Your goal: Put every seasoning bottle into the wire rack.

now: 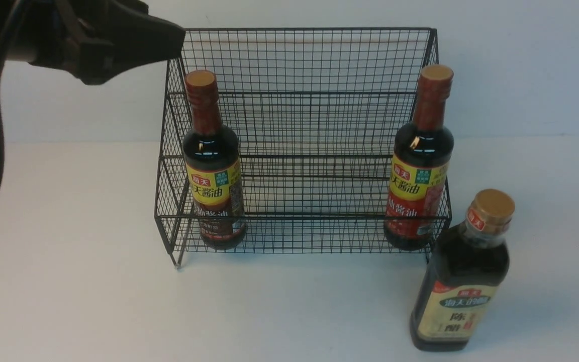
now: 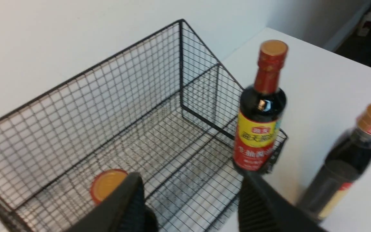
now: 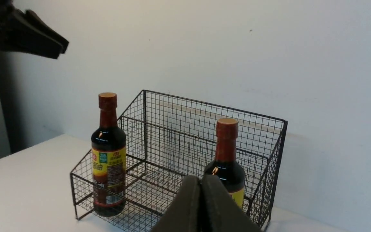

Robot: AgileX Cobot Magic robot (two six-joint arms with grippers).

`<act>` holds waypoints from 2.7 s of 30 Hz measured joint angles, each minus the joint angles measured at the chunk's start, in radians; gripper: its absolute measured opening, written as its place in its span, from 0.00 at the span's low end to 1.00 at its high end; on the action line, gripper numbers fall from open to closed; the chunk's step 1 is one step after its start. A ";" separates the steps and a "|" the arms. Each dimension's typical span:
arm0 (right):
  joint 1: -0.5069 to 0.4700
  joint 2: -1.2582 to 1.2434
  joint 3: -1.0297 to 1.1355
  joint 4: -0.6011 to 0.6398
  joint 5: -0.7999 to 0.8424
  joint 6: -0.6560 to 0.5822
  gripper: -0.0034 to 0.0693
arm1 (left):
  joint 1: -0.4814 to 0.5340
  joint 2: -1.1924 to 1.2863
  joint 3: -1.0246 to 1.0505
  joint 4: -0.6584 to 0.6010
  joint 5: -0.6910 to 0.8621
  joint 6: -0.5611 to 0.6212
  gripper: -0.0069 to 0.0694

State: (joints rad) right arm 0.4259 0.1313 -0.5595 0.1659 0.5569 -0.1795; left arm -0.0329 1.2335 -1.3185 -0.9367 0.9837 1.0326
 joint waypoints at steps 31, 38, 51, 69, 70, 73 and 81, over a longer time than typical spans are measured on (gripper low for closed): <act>-0.020 -0.029 0.271 0.093 -0.355 -0.060 0.03 | 0.000 0.000 0.000 0.006 0.137 -0.048 0.08; -0.211 -0.095 0.460 0.010 -0.328 -0.060 0.03 | 0.000 0.000 0.000 0.011 0.169 -0.131 0.08; -0.330 -0.142 0.585 -0.061 -0.192 -0.059 0.03 | 0.000 -0.094 0.000 0.206 0.251 -0.512 0.08; -0.331 -0.142 0.583 -0.061 -0.182 -0.059 0.03 | 0.000 -0.838 0.349 0.488 0.256 -0.694 0.08; -0.331 -0.142 0.583 -0.061 -0.182 -0.059 0.03 | 0.000 -0.897 0.387 0.487 0.237 -0.694 0.08; -0.331 -0.142 0.583 -0.061 -0.182 -0.059 0.03 | 0.000 -1.019 0.527 0.491 0.093 -0.694 0.08; -0.331 -0.142 0.583 -0.061 -0.182 -0.059 0.03 | 0.000 -1.250 0.840 0.504 -0.348 -0.694 0.08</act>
State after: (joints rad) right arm 0.0953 -0.0109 0.0239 0.1047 0.3751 -0.2381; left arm -0.0329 -0.0166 -0.4790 -0.4325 0.6357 0.3382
